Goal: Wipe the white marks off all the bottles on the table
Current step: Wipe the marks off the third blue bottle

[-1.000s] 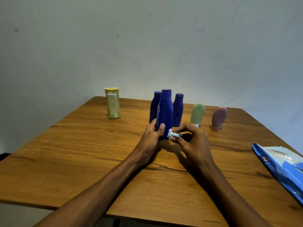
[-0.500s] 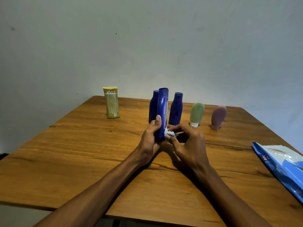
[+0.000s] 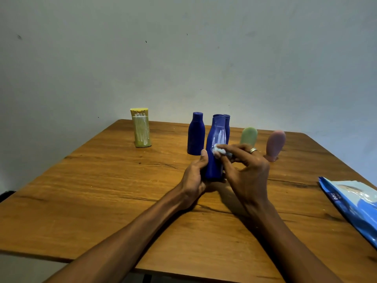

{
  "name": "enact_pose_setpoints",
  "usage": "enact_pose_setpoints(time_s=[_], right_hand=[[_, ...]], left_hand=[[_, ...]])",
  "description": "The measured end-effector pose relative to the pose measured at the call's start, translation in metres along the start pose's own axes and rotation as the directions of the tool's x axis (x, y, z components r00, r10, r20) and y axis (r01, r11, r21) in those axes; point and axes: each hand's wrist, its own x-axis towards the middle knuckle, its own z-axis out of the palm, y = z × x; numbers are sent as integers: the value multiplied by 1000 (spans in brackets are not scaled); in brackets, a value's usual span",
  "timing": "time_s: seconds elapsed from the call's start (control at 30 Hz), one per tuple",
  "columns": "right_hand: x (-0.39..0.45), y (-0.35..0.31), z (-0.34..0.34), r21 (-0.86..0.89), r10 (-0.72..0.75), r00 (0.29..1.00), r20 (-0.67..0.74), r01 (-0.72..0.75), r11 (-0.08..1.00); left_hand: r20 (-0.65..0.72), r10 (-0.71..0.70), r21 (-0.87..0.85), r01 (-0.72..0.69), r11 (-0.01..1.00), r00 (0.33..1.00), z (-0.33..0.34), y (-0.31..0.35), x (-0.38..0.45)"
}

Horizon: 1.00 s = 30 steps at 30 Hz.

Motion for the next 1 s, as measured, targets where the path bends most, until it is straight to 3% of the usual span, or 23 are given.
enact_pose_setpoints(time_s=[0.1,0.23,0.3,0.47,0.63,0.73,0.9,1.0], right_hand=[[3,2,-2,-19,-15,1000,-14,15,1000],[-7,0,1,-42,13,975,223,-3,999],[-10,-2,1,-90,6,961,275,19,996],[-4,-2,-1,-113,-72,977,203,96,989],[5,-2,-3,-112,-168,986,-12,166,980],[8,-3,-2,-116,-165,983,-82,155,981],[-3,-3,1,-74,-85,988,132,96,993],[-6,-2,0,-92,-62,979,194,81,992]], left_hand=[[-13,-26,-44,26,999,1000,0,-3,1],[-61,-17,-177,6,984,998,1,6,-3],[-73,-9,-167,-3,986,997,1,9,-3],[-42,-15,-14,14,1000,999,2,8,-4],[38,5,171,-11,985,999,5,3,-8],[47,-17,199,7,980,999,3,1,-6],[12,-5,48,4,999,1000,-2,2,-5],[14,12,86,-13,996,1000,-3,4,-4]])
